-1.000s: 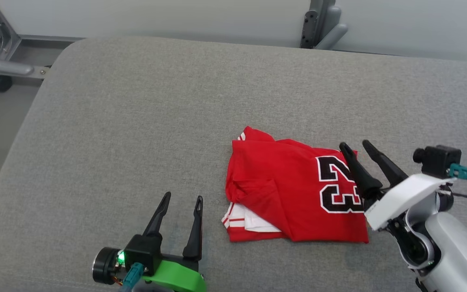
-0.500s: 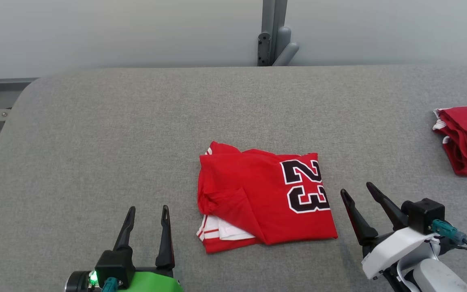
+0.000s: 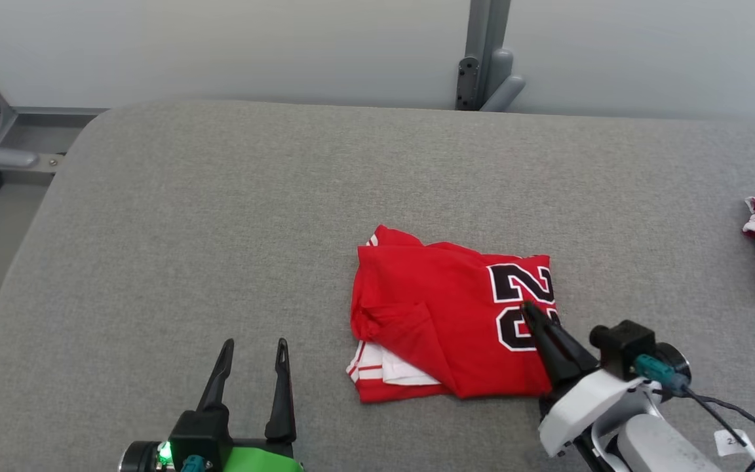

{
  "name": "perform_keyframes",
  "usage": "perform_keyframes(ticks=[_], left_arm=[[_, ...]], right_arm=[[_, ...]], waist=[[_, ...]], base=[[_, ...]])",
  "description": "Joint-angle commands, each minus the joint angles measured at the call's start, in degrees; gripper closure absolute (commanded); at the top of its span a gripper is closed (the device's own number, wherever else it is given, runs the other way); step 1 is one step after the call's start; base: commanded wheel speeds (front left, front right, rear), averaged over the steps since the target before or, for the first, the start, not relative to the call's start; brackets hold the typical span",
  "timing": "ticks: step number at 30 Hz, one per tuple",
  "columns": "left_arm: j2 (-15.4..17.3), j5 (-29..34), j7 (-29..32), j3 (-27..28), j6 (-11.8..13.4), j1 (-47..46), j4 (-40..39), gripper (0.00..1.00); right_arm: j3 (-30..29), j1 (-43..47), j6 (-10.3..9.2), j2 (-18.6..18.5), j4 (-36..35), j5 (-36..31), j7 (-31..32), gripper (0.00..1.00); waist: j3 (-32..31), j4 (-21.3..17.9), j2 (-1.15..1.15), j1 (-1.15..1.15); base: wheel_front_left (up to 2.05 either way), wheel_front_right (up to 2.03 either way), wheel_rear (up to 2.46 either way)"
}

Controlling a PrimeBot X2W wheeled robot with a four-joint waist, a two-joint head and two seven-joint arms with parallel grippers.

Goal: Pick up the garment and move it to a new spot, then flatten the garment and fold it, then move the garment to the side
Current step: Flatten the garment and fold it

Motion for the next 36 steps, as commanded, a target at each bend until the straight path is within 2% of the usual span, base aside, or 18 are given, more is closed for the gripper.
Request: perform_keyframes(ticks=[1, 6, 10, 15, 20, 23, 30, 34, 36], left_arm=[[0.1, 0.0, -0.1, -0.6, -0.4, 0.4, 0.2, 0.00], [0.1, 0.6, -0.1, -1.2, -0.8, -0.1, 0.8, 0.00], [0.1, 0.5, -0.1, -1.8, -1.2, -1.0, 1.4, 0.00], [0.1, -0.4, -0.1, -2.5, -0.8, -1.9, 1.7, 0.00], [0.1, -0.8, -0.1, -2.9, -0.6, -2.3, 1.6, 0.00], [0.1, -1.0, -0.1, -3.2, -0.4, -2.6, 1.5, 0.00], [0.1, -0.9, -0.1, -2.8, -0.2, -3.0, 1.3, 0.00], [0.1, -0.8, -0.1, -2.5, 0.1, -2.3, 1.0, 0.00], [0.1, -0.9, -0.1, -2.2, 0.3, -1.8, 0.7, 0.00]], right_arm=[[2.2, -1.3, -0.01, 0.2, 1.9, -1.4, -0.1, 1.00], [8.5, -5.8, -0.01, 0.6, 7.4, -4.8, -0.1, 1.00], [11.3, -8.9, -0.01, 1.1, 12.4, -5.9, -0.1, 1.00], [10.8, -11.0, -0.01, 2.2, 18.6, -6.6, -0.1, 1.00], [11.7, -12.0, -0.01, 3.4, 21.7, -6.0, -0.2, 1.00], [14.3, -11.8, -0.01, 4.1, 21.0, -4.1, -0.1, 1.00], [20.0, -10.2, -0.01, 2.8, 15.7, -2.1, -0.1, 1.00], [21.3, -8.0, -0.01, 1.8, 11.6, -1.4, -0.2, 1.00], [19.9, -7.0, -0.02, 1.1, 9.3, -1.2, -0.1, 1.00]], waist=[[0.2, 2.9, 0.00, 0.00], [0.6, 5.4, 0.00, 0.00], [1.4, 6.9, 0.00, 0.00], [2.5, 8.5, 0.00, 0.00], [3.3, 9.2, 0.00, 0.00], [3.8, 9.5, 0.00, 0.00], [4.0, 9.7, 0.00, 0.00], [3.8, 9.4, 0.00, 0.00], [3.7, 8.8, 0.00, 0.00]], base=[[0.00, 0.00, 0.00], [0.00, 0.00, 0.00], [0.00, 0.00, 0.00], [0.00, 0.00, 0.00], [0.00, 0.00, 0.00], [0.00, 0.00, 0.00], [0.00, 0.00, 0.00], [0.00, 0.00, 0.00], [0.00, 0.00, 0.00]])
